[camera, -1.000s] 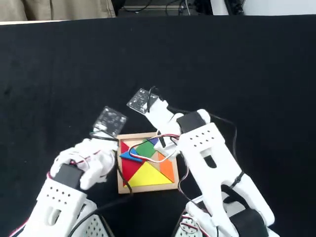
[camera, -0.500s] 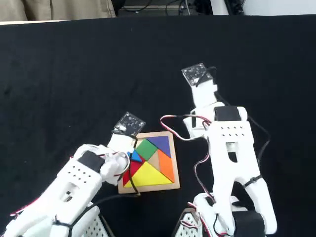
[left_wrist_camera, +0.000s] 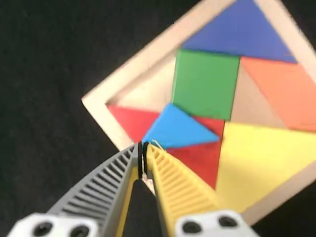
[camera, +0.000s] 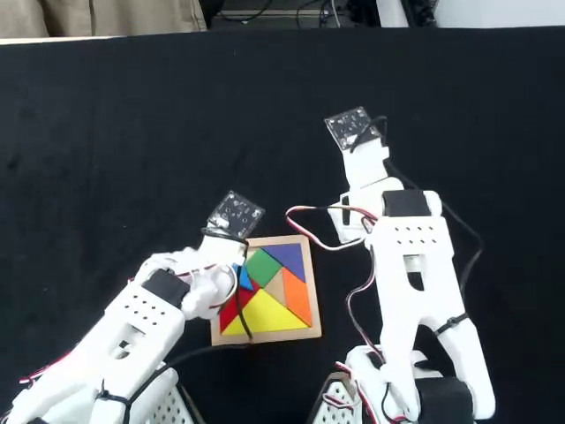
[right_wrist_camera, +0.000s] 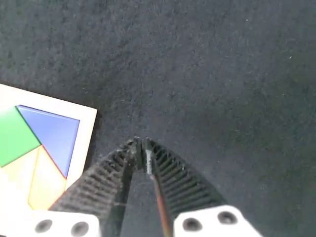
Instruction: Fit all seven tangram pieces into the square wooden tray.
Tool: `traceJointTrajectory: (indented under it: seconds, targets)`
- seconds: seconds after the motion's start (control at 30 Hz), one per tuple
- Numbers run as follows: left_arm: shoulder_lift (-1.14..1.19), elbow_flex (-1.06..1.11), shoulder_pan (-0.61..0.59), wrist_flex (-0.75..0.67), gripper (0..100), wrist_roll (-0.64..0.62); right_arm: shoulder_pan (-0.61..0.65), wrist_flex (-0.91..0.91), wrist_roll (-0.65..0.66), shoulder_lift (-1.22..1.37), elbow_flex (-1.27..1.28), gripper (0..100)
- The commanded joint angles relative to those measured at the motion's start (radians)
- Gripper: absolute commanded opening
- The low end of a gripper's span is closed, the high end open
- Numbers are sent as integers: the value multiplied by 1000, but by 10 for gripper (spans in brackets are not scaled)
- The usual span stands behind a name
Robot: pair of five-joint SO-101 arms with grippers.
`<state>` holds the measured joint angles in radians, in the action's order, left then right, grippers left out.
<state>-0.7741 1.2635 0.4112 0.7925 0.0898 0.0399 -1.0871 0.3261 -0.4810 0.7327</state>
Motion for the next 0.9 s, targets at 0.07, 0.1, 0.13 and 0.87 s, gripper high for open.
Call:
traceJointTrajectory:
  seconds: [0.07, 0.1, 0.13, 0.87]
  targets:
    - [2, -19, 2, -78, 44, -8, -3, 17, -3, -41, -4, 11]
    - [2, -21, 5, -78, 44, -8, -3, 17, -3, -41, -2, 11]
    - [2, -22, 7, -78, 44, -8, -3, 17, -3, -41, -2, 11]
    - [51, -87, 27, 83, 43, -12, -5, 12, -3, -41, -2, 11]
